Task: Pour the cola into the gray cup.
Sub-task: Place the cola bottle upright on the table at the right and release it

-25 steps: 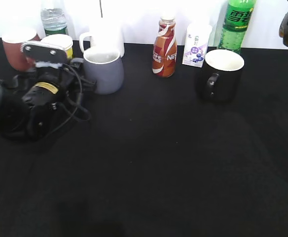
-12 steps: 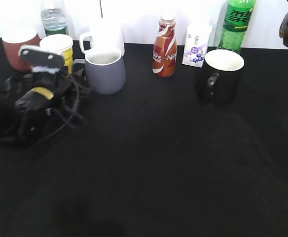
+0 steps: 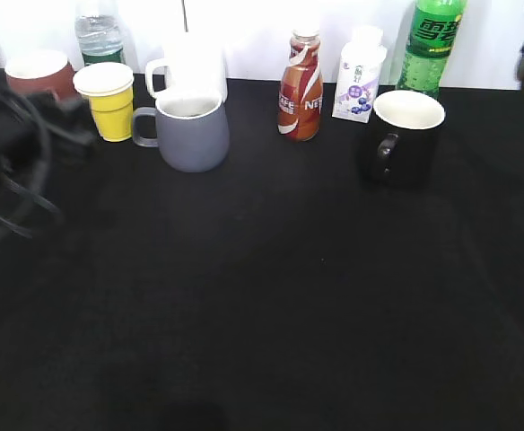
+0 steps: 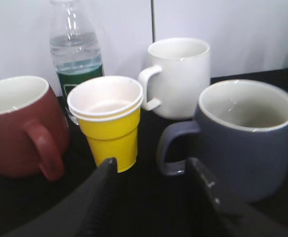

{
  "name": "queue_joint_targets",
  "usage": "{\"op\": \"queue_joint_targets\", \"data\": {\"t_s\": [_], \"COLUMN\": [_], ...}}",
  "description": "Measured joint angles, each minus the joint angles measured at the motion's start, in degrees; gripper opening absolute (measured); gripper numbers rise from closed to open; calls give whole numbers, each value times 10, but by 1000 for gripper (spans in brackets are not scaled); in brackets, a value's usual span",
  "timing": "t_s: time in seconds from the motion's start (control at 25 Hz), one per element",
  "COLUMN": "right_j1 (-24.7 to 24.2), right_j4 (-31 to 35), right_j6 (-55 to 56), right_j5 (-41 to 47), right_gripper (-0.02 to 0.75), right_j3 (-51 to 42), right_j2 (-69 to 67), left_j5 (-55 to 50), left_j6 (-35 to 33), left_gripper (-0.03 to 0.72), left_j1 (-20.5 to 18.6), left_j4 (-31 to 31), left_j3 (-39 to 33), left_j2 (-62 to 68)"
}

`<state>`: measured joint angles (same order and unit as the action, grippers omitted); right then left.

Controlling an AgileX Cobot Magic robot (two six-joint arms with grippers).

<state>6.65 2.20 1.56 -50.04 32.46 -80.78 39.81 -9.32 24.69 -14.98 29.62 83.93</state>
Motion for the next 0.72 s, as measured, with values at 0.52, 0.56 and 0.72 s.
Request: {"op": "queue_joint_targets", "data": {"t_s": [0.52,0.56,0.72], "right_j1": [-123,-123,-123], "right_j4": [-132,-145,-224], "right_j6": [72,73,83], "right_j5": [-118,-123,-141], "right_gripper": [385,385,385], "right_j3": [62,88,209], "right_j2": [-219,-256,-376], "left_j5": [-93,-94,-95], "left_j6": [0,0,0], "left_gripper": [329,329,329], "left_j1": [1,1,1], "left_j4": [21,21,21], "left_j3": [0,0,0], "left_j2": [-81,-81,-81]}}
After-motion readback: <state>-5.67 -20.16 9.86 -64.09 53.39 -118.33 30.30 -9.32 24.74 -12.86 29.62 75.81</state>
